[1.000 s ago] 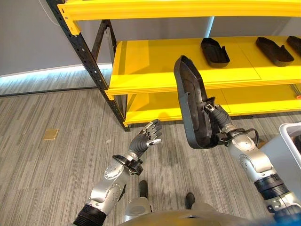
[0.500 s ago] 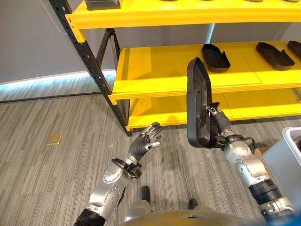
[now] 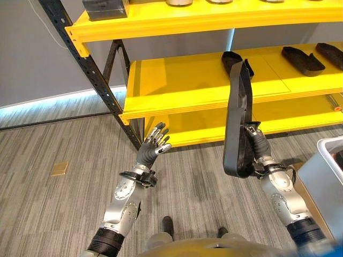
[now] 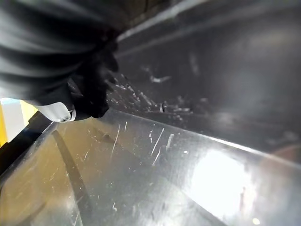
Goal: Move parts from the plastic box to the shelf.
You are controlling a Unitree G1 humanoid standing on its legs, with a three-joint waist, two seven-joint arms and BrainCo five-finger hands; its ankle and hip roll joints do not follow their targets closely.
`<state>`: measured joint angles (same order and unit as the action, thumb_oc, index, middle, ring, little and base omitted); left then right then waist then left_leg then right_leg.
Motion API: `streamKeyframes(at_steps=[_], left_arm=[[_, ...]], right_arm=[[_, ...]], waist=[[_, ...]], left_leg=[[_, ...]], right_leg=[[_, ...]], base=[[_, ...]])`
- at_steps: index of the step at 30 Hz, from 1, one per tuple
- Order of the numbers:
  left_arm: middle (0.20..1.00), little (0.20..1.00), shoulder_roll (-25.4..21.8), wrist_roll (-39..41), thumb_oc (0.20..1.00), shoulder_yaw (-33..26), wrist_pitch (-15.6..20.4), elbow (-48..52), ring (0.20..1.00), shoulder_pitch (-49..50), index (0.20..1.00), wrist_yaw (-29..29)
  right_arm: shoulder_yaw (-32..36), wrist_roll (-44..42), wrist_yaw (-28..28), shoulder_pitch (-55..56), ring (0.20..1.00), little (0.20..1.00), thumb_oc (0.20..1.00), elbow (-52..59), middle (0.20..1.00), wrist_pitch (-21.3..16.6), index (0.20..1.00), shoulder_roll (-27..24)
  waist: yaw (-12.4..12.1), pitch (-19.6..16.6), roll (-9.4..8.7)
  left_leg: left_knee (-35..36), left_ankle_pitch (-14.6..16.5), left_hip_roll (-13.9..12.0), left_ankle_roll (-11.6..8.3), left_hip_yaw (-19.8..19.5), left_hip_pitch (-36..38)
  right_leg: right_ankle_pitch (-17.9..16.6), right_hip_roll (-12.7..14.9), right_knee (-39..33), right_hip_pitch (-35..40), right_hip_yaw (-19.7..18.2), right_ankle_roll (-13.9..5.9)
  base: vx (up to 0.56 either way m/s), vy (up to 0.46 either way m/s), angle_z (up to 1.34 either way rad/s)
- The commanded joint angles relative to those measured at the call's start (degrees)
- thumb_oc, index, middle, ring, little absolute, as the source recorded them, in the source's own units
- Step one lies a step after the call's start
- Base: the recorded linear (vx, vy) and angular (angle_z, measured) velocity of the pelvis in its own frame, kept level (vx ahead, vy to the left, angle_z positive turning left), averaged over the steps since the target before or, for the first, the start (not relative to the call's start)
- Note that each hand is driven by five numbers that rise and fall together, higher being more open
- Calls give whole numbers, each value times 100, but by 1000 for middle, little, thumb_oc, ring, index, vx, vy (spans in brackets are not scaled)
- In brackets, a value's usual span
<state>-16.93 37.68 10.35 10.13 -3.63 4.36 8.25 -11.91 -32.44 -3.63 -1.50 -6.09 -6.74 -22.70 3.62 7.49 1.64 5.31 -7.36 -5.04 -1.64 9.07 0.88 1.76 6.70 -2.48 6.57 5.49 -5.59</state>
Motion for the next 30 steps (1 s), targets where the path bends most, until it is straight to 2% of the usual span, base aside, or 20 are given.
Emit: streamKeyframes(at_steps=[1,6,10,14,16,19,21,22,23,26,30], left_arm=[[1000,1000,-292,-1,1000,-280,220,81,1000,-227,1000,-21],[1000,1000,-424,-221,1000,-340,318,35,1000,-215,1000,-33],[1000,1000,-545,-647,1000,-312,227,-37,1000,-278,1000,15],[1000,1000,-649,-680,1000,-345,184,-184,1000,-126,1000,18],[1000,1000,-683,-603,1000,-349,189,-141,1000,-66,1000,37],[1000,1000,-683,-572,1000,-252,221,-206,1000,-135,1000,100],[1000,1000,-739,-480,1000,-99,265,-273,1000,-232,1000,222],[1000,1000,-744,-404,1000,29,284,-263,1000,-225,1000,292],[1000,1000,-739,-415,1000,55,289,-262,1000,-219,1000,294],[1000,1000,-638,-520,1000,323,308,-298,1000,-298,1000,390],[1000,1000,-555,-376,1000,431,293,-313,1000,-363,1000,311]], right_arm=[[221,29,228,-293,200,200,200,336,200,-89,200,62],[336,232,211,-550,200,200,200,63,200,-44,200,-150],[478,75,290,-661,200,200,200,-143,200,28,200,-183],[458,51,504,-755,200,200,200,-217,200,176,200,-185],[402,31,613,-903,200,200,200,-412,200,167,200,-207],[395,5,598,-979,200,200,200,-476,200,184,200,-253],[374,16,533,-1076,200,200,200,-518,200,204,200,-299],[344,98,533,-1165,200,200,200,-570,200,248,200,-307],[338,113,543,-1180,200,200,200,-580,200,270,200,-308],[332,138,534,-1179,200,200,200,-609,200,296,200,-375],[245,299,533,-1269,200,200,200,-513,200,401,200,-378]], waist=[[-137,144,-298],[-232,300,-407],[-326,393,-496],[-520,466,-537],[-582,536,-577],[-504,545,-630],[-406,589,-681],[-363,643,-676],[-354,655,-674],[-194,617,-655],[-184,556,-556]], left_leg=[[-904,1181,122,61,162,295],[-1680,1570,226,212,116,25],[-1916,1733,318,383,38,-65],[-1962,1791,340,459,246,12],[-1942,1841,392,455,318,70],[-1894,1927,562,484,175,94],[-1818,2048,721,517,-68,212],[-1795,2122,751,545,-245,334],[-1795,2137,756,553,-279,356],[-1812,2215,838,597,-714,425],[-1590,2073,625,411,-806,495]], right_leg=[[-327,57,122,-333,118,-18],[-239,195,509,-474,-10,-34],[-199,278,846,-581,9,-120],[-227,395,1150,-702,590,-193],[-409,400,950,-814,723,-227],[-753,291,455,-919,426,-299],[-1382,269,-78,-1295,97,-537],[-1516,216,-252,-1587,-57,-603],[-1528,204,-252,-1632,-86,-605],[-1449,30,-48,-1658,-648,-464],[-977,-42,571,-1624,-585,-242]], base=[[-22,191,-5],[-48,227,-1],[-34,166,2],[-3,100,-5],[45,34,-60],[108,-34,-31],[300,-234,33],[377,-300,36],[356,-256,35],[324,-252,93],[251,-225,82]])
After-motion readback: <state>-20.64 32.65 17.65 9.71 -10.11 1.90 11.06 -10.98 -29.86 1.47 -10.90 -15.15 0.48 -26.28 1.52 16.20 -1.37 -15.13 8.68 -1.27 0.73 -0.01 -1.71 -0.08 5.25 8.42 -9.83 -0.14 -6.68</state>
